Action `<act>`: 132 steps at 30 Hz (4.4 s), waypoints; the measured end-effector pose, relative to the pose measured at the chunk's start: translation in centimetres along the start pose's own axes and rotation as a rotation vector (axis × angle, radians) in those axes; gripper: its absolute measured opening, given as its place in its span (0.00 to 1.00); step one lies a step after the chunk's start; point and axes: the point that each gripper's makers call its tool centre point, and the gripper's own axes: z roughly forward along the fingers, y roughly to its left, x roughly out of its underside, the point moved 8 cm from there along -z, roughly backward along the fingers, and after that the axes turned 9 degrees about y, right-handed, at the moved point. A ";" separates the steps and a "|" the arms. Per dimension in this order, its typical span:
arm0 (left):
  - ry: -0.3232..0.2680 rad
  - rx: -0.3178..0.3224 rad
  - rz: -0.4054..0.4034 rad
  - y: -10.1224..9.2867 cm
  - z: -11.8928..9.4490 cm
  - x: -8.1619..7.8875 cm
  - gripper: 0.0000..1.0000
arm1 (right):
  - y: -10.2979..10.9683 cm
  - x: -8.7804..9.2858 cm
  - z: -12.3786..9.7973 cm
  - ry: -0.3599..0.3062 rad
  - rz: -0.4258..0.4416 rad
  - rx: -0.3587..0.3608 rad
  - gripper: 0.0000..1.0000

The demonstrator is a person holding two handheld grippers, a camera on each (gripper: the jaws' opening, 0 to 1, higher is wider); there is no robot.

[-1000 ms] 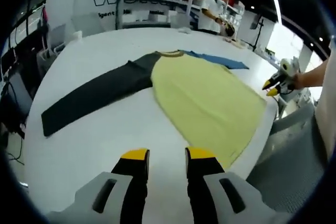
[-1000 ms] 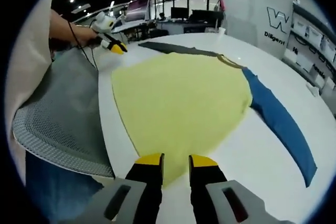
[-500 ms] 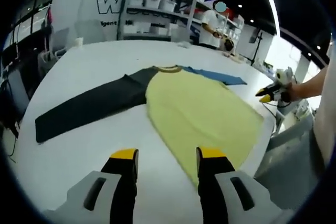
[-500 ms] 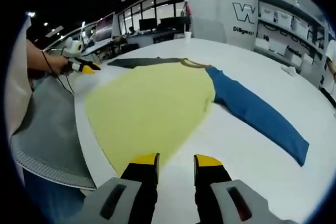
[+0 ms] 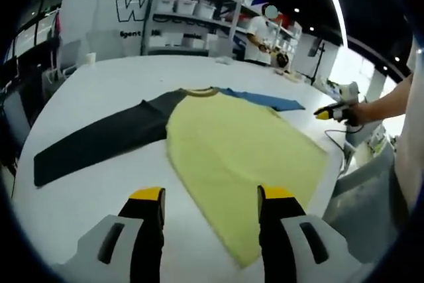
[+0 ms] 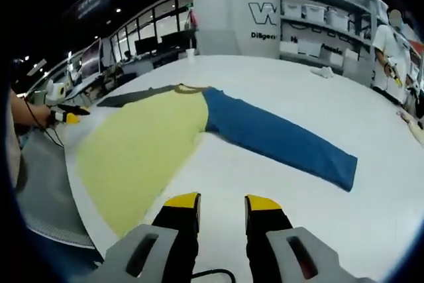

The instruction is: Fold the garment on the visible template until the final outline fits inside the template.

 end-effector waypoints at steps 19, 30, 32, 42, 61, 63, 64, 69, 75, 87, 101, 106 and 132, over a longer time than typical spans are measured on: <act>-0.012 -0.004 -0.007 -1.9 0.5 -0.4 0.64 | -10.3 -0.6 0.3 -0.028 0.241 0.196 0.20; 0.010 -0.010 -0.001 -2.3 0.6 -0.4 0.64 | -14.2 -0.2 0.8 -0.010 0.372 0.270 0.18; 0.012 -0.009 0.001 -2.5 0.7 -0.5 0.64 | -14.7 -0.1 0.9 -0.008 0.383 0.276 0.17; 0.023 -0.001 0.014 -3.0 1.1 -0.8 0.64 | -15.0 0.4 1.6 0.013 0.468 0.267 0.13; 0.037 -0.018 0.014 -3.1 0.5 -0.5 0.63 | -13.8 0.0 2.0 0.005 0.576 0.279 0.08; 0.039 -0.018 0.016 -3.1 0.5 -0.5 0.63 | -13.6 -0.2 2.1 0.011 0.549 0.285 0.06; 0.040 -0.019 0.015 -3.1 0.5 -0.5 0.63 | -13.6 -0.2 2.1 0.022 0.522 0.293 0.04; 0.039 -0.022 0.017 -3.3 0.5 -0.6 0.63 | -13.9 -0.1 2.0 0.030 0.525 0.290 0.00; 0.039 -0.024 0.020 -3.4 0.5 -0.6 0.63 | -14.3 -0.1 1.5 0.016 0.507 0.297 0.00; 0.033 -0.023 0.022 -3.7 0.3 -0.5 0.62 | -14.3 -0.1 0.3 -0.113 0.796 0.248 0.00; 0.025 -0.015 0.026 -4.0 0.5 -0.8 0.62 | -13.3 0.8 0.6 -0.069 0.891 0.208 0.00; 0.030 -0.016 0.027 -4.0 0.4 -0.6 0.62 | -12.8 0.5 1.1 -0.067 0.984 0.156 0.07; 0.043 -0.024 0.036 -4.1 0.4 -0.9 0.62 | -14.4 -0.5 2.0 -0.173 1.135 0.162 0.00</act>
